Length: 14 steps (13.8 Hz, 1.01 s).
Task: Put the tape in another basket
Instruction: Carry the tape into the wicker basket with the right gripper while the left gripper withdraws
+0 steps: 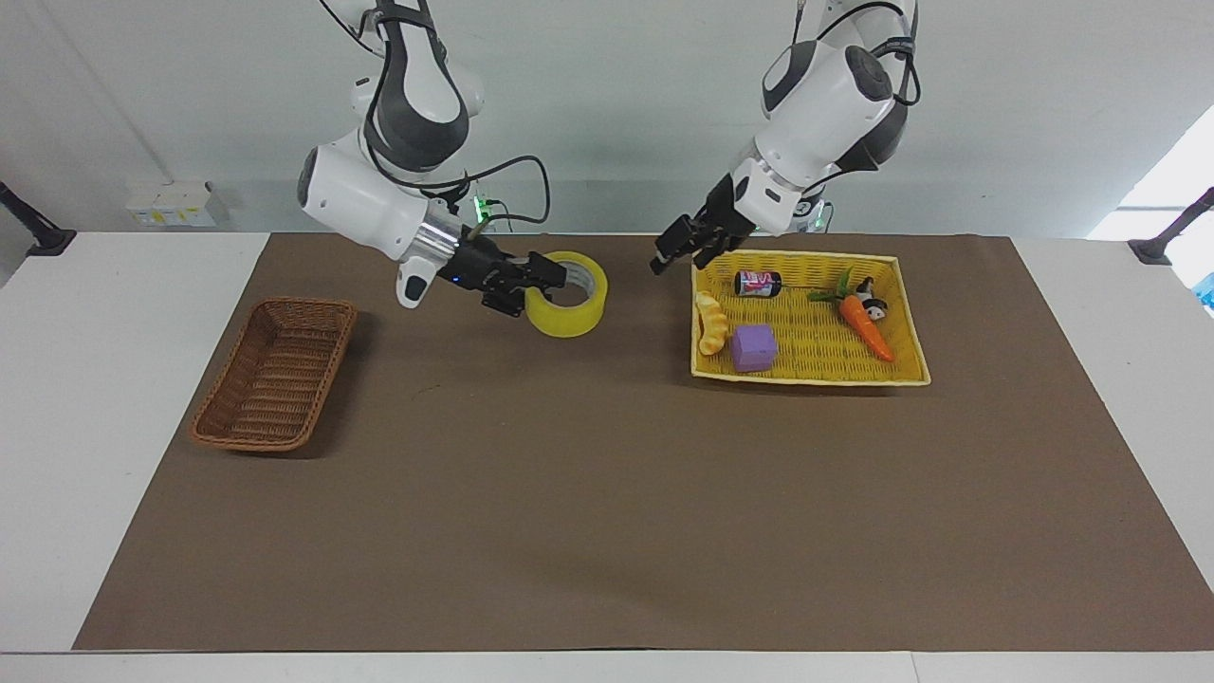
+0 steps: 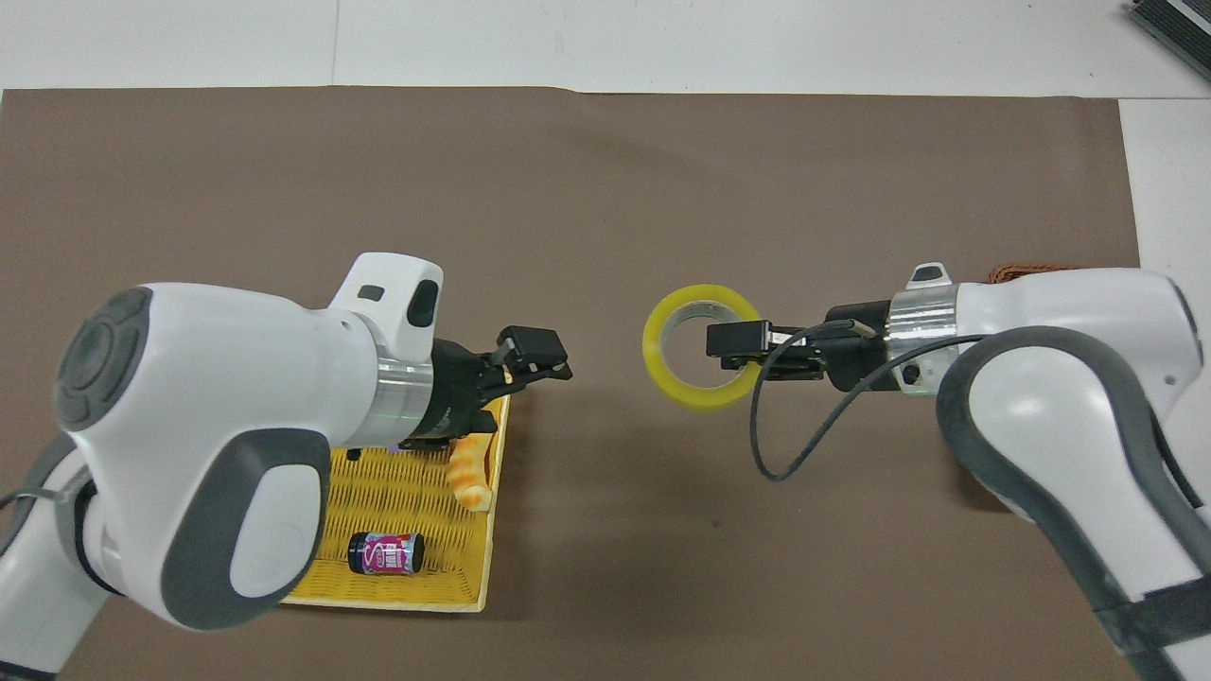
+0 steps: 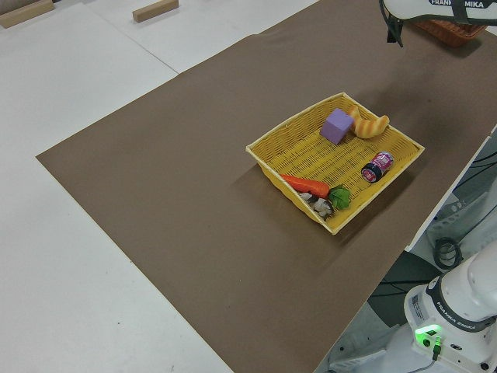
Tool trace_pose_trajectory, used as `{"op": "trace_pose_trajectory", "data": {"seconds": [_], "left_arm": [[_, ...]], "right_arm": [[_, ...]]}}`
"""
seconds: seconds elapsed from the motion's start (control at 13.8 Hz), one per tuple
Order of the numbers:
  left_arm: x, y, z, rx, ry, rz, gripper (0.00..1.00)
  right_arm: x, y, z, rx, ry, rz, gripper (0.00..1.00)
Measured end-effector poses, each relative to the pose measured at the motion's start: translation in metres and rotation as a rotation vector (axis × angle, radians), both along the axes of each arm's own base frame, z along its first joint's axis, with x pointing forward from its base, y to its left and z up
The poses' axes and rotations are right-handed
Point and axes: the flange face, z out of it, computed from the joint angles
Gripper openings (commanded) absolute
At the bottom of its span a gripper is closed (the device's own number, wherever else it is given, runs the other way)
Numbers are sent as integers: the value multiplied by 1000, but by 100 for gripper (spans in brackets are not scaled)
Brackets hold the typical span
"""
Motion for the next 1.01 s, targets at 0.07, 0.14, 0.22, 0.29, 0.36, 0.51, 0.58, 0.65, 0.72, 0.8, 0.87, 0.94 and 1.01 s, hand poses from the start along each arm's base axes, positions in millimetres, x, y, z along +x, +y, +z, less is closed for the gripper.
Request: {"op": "trace_pose_trajectory", "data": {"seconds": [0.07, 0.14, 0.22, 0.29, 0.36, 0.51, 0.58, 0.65, 0.72, 0.8, 0.87, 0.94, 1.01], "left_arm": [[9, 20, -2, 36, -22, -5, 100], [15, 34, -3, 70, -43, -15, 100], [21, 48, -4, 110, -63, -32, 100], [25, 64, -6, 150, -79, -61, 100], [30, 82, -6, 188, -92, -103, 100], [40, 126, -1, 246, -115, -205, 100], [44, 147, 5, 266, -126, -254, 100], [47, 168, 13, 291, -132, -303, 100], [48, 184, 20, 321, -131, -352, 100], [49, 193, 28, 350, -126, -396, 100], [49, 197, 37, 372, -115, -432, 100], [50, 198, 47, 388, -101, -465, 100], [51, 199, 57, 404, -84, -491, 100]], "right_arm": [[2, -10, -1, -7, -5, -5, 0], [2, -13, -1, -17, -7, -2, 0], [1, -13, -3, -46, -12, 15, 0], [1, -18, -6, -96, -25, 44, 0], [2, -30, -10, -162, -49, 84, 0], [5, -69, -18, -279, -103, 154, 0], [6, -92, -21, -325, -123, 180, 0], [6, -119, -25, -371, -136, 209, 0], [4, -146, -27, -412, -143, 235, 0], [0, -173, -29, -436, -147, 256, 0], [-6, -200, -30, -445, -153, 283, 0], [-13, -228, -29, -451, -167, 321, 0], [-20, -256, -26, -472, -180, 360, 0]]}}
